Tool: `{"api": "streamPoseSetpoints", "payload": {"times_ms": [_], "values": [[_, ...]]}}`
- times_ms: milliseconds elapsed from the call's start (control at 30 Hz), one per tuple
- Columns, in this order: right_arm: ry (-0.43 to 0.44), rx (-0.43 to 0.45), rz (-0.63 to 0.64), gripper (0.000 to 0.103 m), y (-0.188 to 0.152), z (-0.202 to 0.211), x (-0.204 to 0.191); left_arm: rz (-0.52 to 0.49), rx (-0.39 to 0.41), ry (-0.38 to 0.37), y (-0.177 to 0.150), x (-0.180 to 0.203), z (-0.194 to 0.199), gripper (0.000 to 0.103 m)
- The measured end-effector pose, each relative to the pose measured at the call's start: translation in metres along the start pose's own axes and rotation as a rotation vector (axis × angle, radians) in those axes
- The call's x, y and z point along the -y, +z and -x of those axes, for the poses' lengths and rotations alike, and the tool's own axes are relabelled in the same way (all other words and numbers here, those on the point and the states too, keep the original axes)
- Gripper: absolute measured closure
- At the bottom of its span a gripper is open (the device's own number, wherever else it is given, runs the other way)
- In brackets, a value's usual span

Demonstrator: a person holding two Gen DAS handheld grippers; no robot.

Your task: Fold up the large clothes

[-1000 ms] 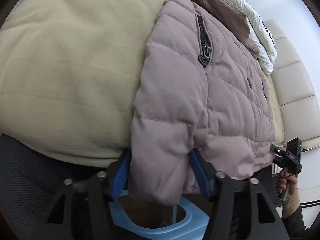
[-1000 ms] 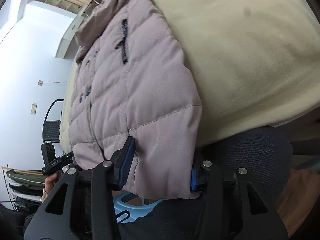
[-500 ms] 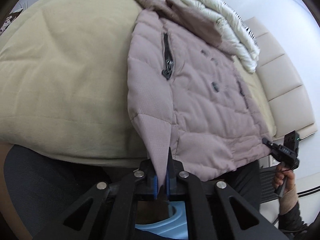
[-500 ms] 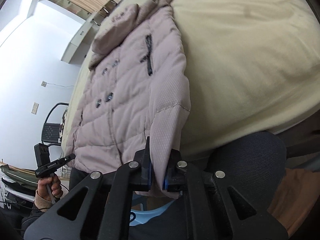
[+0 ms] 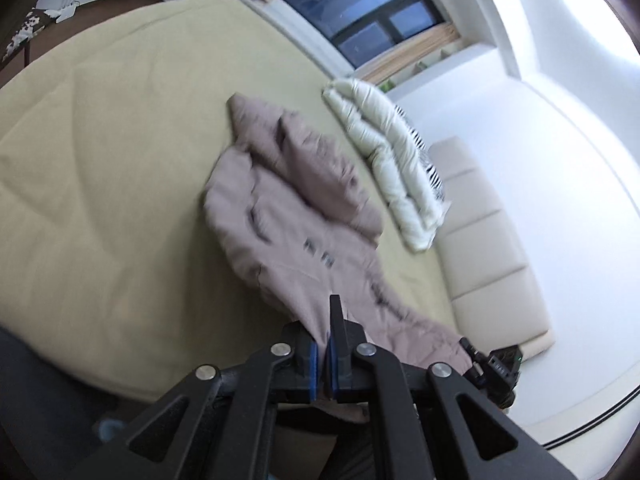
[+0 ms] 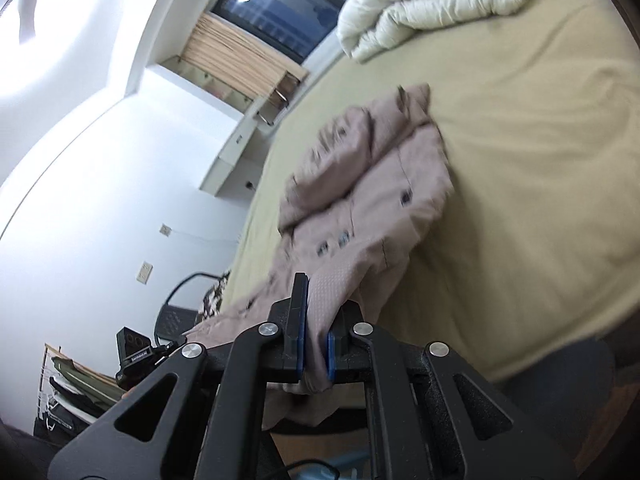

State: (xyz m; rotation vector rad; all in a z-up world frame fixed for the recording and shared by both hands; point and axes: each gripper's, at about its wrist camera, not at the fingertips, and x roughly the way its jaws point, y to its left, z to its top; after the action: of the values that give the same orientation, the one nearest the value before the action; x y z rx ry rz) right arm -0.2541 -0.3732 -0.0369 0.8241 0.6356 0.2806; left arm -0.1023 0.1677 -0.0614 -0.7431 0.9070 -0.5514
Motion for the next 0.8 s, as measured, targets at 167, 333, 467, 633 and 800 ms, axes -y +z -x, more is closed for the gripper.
{"api": "streamPoseSetpoints", "payload": {"times_ms": [167,333,467,633,800], "values": [[-0.024,0.078,0.069,0.096,0.085,-0.029,-0.039,-0.023,0.083,-0.04,0.087,0.023,-0.02,0.098],[-0.086,0.127,0.082,0.096,0.187,-0.093,-0.054,-0.048,0.139,-0.008,0.178,0.037,-0.064,0.098],[-0.161,0.123,0.053,0.096,0.261,-0.17,-0.046,-0.048,0.157,0.055,0.248,0.029,-0.125,0.098],[-0.263,0.083,-0.022,0.096,0.323,-0.274,-0.004,-0.016,0.147,0.153,0.31,-0.007,-0.204,0.098],[-0.329,0.042,-0.109,0.094,0.332,-0.364,0.065,-0.006,0.084,0.285,0.336,-0.054,-0.293,0.095]]}}
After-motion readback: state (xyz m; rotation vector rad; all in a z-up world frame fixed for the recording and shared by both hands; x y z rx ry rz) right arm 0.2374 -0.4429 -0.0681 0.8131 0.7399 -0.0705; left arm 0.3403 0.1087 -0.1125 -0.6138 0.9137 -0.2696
